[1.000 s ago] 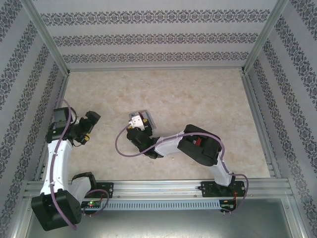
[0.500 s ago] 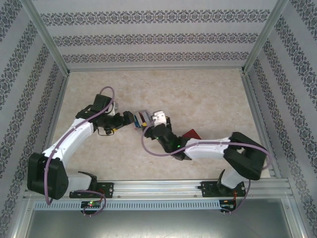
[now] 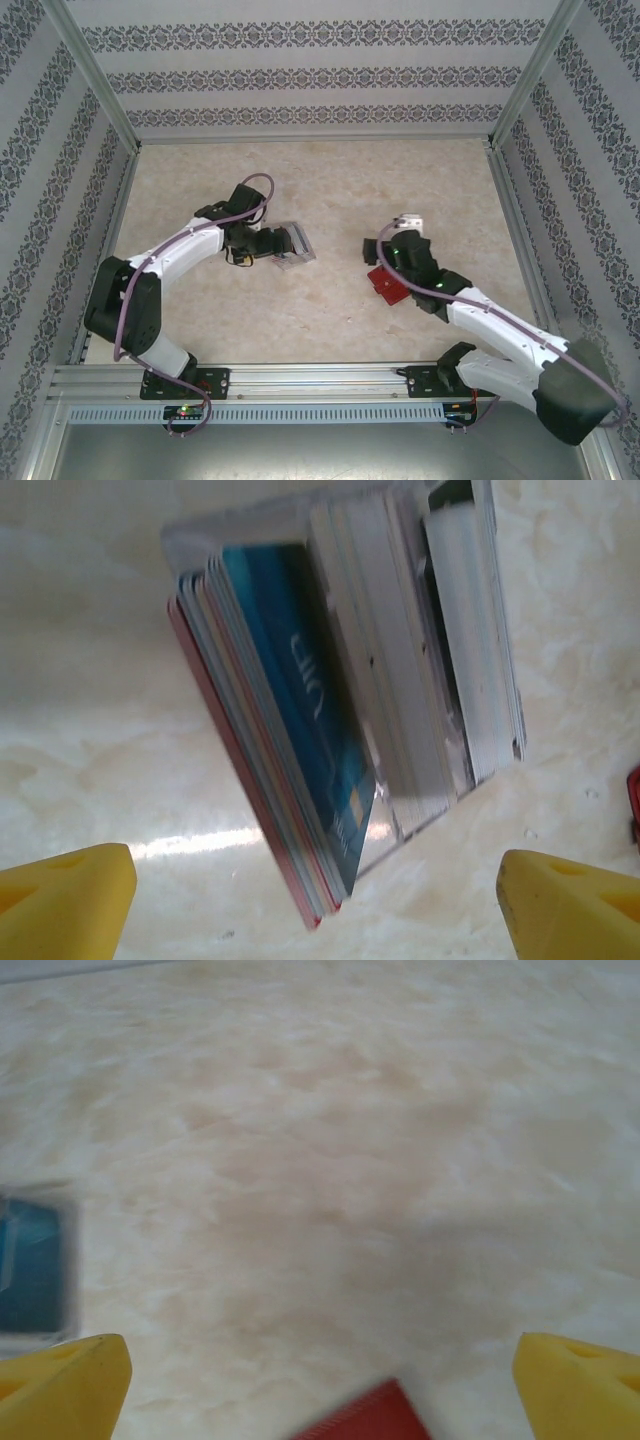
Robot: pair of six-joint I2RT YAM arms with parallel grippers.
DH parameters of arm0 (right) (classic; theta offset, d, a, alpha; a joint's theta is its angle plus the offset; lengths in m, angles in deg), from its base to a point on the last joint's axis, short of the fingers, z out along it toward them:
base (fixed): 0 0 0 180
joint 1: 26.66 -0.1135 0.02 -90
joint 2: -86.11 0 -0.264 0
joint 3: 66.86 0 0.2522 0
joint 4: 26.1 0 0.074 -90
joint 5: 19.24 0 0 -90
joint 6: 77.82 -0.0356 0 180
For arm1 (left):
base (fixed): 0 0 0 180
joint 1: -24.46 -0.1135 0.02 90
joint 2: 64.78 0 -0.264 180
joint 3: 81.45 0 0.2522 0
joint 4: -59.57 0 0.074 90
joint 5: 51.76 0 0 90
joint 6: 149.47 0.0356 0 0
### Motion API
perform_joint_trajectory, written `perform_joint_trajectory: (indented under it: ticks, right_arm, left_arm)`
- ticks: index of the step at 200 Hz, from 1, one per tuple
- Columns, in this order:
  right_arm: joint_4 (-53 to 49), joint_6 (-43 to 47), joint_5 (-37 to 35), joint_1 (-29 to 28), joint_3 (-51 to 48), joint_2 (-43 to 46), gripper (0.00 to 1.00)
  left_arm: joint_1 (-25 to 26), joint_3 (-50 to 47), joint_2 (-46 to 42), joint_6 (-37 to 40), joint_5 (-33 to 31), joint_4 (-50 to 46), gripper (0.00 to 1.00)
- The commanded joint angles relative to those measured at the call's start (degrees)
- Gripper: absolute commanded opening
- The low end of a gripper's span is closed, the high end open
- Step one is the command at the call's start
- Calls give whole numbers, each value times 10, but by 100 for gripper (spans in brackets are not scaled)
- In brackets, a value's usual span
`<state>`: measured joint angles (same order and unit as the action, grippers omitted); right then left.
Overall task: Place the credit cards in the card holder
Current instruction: Move the storage box to the center of the table, then rotate the card holder at the center of the table, then rotate the storage box at the center of the table.
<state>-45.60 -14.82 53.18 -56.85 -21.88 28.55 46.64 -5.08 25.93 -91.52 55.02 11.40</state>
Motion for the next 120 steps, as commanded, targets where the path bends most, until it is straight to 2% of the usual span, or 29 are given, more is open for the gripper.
perform_joint_trajectory:
  ticks: [1,20,54,77,97,120]
  right_arm:
    - [-139,-79,113,72,-11,12,95]
    - [-199,-96,159,98,-4,9,94]
    - [-257,-110,164,114,-6,-7,93]
    - [-230,-88,258,134,-26,-18,91]
    - [-160,-67,380,134,-49,-34,90]
    - [-143,-65,407,129,-51,-44,87]
  left_arm:
    - [6,24,23,27,-21,8,94]
    - [6,51,52,36,-19,-4,95]
    - [7,101,100,54,-55,-33,96]
    - [7,145,131,70,-47,-42,96]
    - [7,188,163,84,-28,-32,97]
    - [8,243,213,76,14,-24,97]
